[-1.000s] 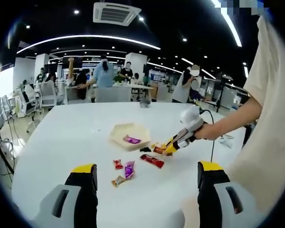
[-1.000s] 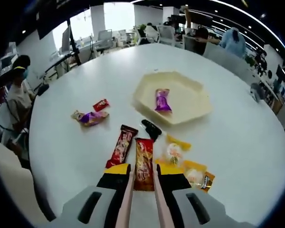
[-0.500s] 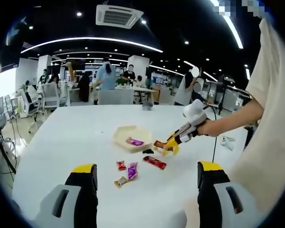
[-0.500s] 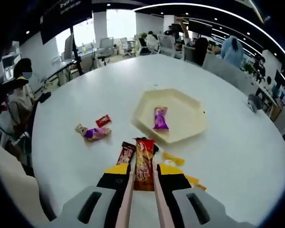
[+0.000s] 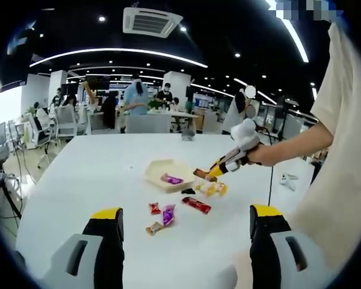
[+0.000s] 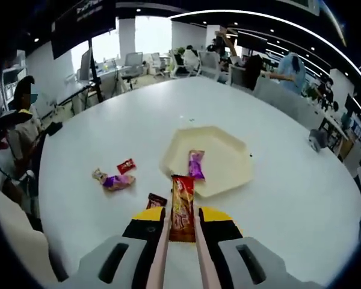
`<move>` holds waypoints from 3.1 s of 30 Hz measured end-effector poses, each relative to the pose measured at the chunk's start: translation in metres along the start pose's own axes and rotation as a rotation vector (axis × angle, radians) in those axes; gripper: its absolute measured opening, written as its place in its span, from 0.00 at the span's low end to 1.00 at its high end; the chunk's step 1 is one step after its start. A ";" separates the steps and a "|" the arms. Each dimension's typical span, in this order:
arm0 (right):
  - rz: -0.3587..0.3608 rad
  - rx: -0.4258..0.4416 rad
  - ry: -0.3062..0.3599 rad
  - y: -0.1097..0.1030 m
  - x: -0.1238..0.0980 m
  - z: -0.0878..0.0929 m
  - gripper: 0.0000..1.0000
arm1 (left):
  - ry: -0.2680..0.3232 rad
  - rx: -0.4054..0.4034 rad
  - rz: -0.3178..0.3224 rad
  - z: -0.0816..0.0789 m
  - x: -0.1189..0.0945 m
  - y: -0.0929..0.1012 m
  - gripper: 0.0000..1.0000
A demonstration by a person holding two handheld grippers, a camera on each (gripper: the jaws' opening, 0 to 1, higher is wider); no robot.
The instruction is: Place the target food into the container with the food tongs after gripping and lifting it, then release it inside without dropping or visibly crushing the food.
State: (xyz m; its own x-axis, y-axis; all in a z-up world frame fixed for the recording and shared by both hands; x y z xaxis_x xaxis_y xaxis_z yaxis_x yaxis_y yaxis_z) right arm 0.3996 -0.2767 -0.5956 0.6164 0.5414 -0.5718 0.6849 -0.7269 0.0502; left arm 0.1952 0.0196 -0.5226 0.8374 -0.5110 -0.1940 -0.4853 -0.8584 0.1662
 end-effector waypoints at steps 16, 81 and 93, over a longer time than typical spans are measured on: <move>-0.013 -0.025 0.035 0.002 0.008 -0.028 0.21 | 0.008 0.000 -0.018 0.001 -0.008 -0.001 0.86; 0.004 -0.086 0.098 0.052 0.047 -0.113 0.22 | -0.006 0.001 -0.026 0.002 -0.003 -0.014 0.88; 0.005 -0.119 0.088 0.055 0.055 -0.119 0.21 | -0.009 -0.003 -0.036 0.004 -0.007 -0.016 0.88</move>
State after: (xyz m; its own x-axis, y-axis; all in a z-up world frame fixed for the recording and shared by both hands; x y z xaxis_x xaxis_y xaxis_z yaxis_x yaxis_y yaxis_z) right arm 0.5174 -0.2363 -0.5269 0.6482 0.5765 -0.4975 0.7197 -0.6773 0.1527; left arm 0.1957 0.0365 -0.5274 0.8522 -0.4798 -0.2087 -0.4537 -0.8763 0.1620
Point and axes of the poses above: the point that each gripper's makers call its tool centre point, and the gripper's own axes: x roughly forward along the fingers, y roughly to its right, z roughly out of its underside, the point moved 8 cm from there along -x, roughly backward along the fingers, and after that the axes turned 9 degrees about y, right-handed, at the moved point
